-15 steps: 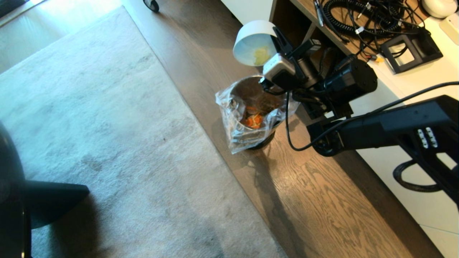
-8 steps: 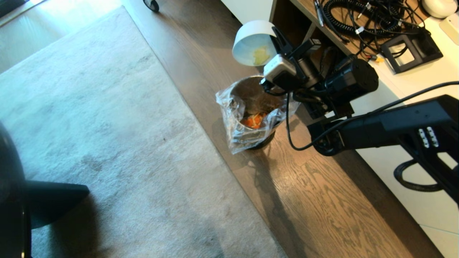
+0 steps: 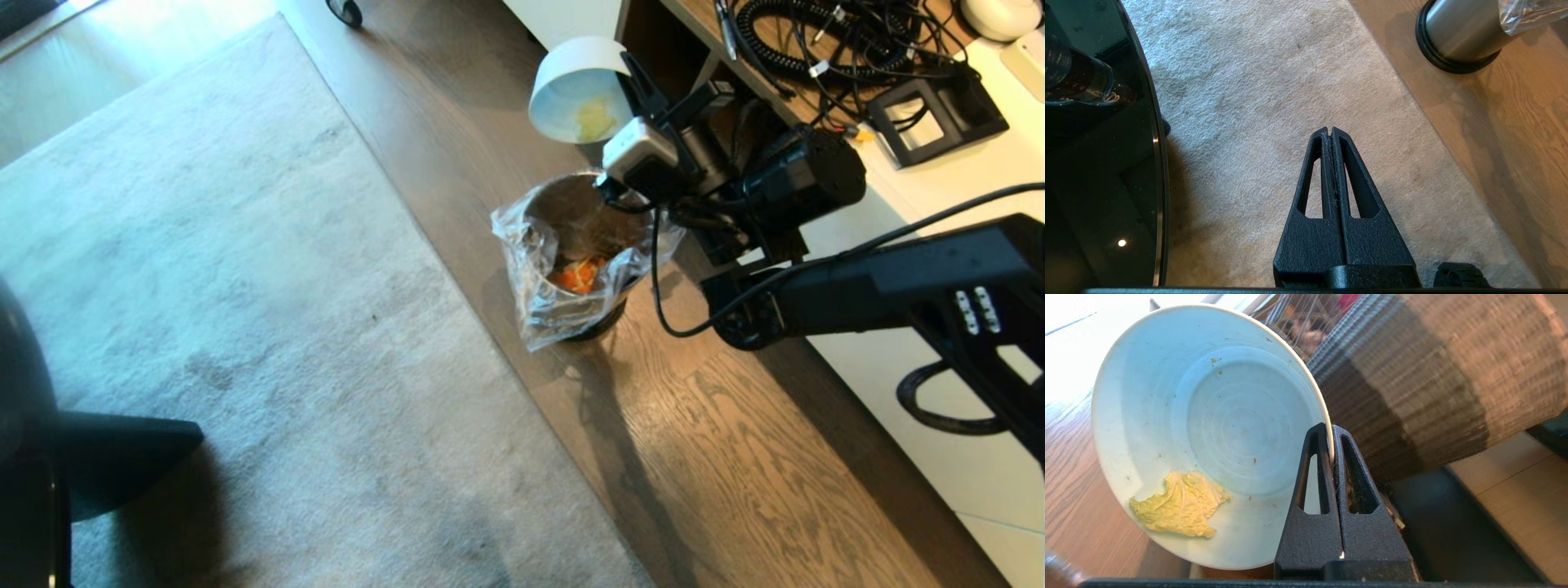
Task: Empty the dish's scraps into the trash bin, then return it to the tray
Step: Pour the leftover food from the bowl into the trash can
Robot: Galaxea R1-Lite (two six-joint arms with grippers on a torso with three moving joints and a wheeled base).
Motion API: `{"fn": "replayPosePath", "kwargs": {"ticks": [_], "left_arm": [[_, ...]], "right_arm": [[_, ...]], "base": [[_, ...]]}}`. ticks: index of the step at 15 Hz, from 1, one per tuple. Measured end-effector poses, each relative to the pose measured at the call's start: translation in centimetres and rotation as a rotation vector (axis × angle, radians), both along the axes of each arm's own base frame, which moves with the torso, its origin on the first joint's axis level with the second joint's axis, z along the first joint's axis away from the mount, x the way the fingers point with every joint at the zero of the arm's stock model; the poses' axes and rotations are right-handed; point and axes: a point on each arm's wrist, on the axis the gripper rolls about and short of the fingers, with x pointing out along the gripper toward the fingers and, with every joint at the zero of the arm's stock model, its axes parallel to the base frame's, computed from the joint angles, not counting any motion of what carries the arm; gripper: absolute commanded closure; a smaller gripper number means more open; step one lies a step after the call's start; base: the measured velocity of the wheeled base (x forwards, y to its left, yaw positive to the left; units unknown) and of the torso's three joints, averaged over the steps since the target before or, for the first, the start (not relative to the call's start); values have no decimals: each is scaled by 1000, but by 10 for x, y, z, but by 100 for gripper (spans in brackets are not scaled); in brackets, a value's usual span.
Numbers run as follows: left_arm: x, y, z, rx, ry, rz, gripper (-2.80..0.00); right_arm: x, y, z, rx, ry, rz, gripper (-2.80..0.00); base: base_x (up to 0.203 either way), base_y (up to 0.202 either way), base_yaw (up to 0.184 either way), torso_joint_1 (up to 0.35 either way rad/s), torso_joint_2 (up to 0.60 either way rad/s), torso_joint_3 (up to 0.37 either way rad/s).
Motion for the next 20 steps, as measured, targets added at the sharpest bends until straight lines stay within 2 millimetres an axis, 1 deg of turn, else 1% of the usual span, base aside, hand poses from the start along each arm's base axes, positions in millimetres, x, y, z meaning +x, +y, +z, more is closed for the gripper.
{"fn": "replayPosePath", "kwargs": {"ticks": [4, 7, 11, 12, 14, 16, 18, 20], "left_arm": [[0, 0, 0, 0, 0, 0, 0], [0, 0, 0, 0, 0, 0, 0], [0, 0, 0, 0, 0, 0, 0], [0, 0, 0, 0, 0, 0, 0], [0, 0, 0, 0, 0, 0, 0], [0, 0, 0, 0, 0, 0, 0], [0, 0, 0, 0, 0, 0, 0], [0, 0, 0, 0, 0, 0, 0]], "right_arm": [[-9, -4, 15, -36, -62, 60, 0], [-13, -5, 17, -68, -74, 90, 0], [-15, -9, 20, -59, -68, 106, 0], [-13, -12, 17, -60, -50, 99, 0], [-9, -23, 18, -48, -35, 76, 0], [-4, -38, 20, -35, -30, 40, 0], [-6, -46, 31, -11, -58, 21, 0], [-6, -47, 36, -5, -72, 29, 0]], "base": [[0, 0, 0, 0, 0, 0], [0, 0, 0, 0, 0, 0], [0, 0, 0, 0, 0, 0], [0, 0, 0, 0, 0, 0], [0, 0, 0, 0, 0, 0], [0, 0, 0, 0, 0, 0], [0, 0, 0, 0, 0, 0], [0, 0, 0, 0, 0, 0]]}}
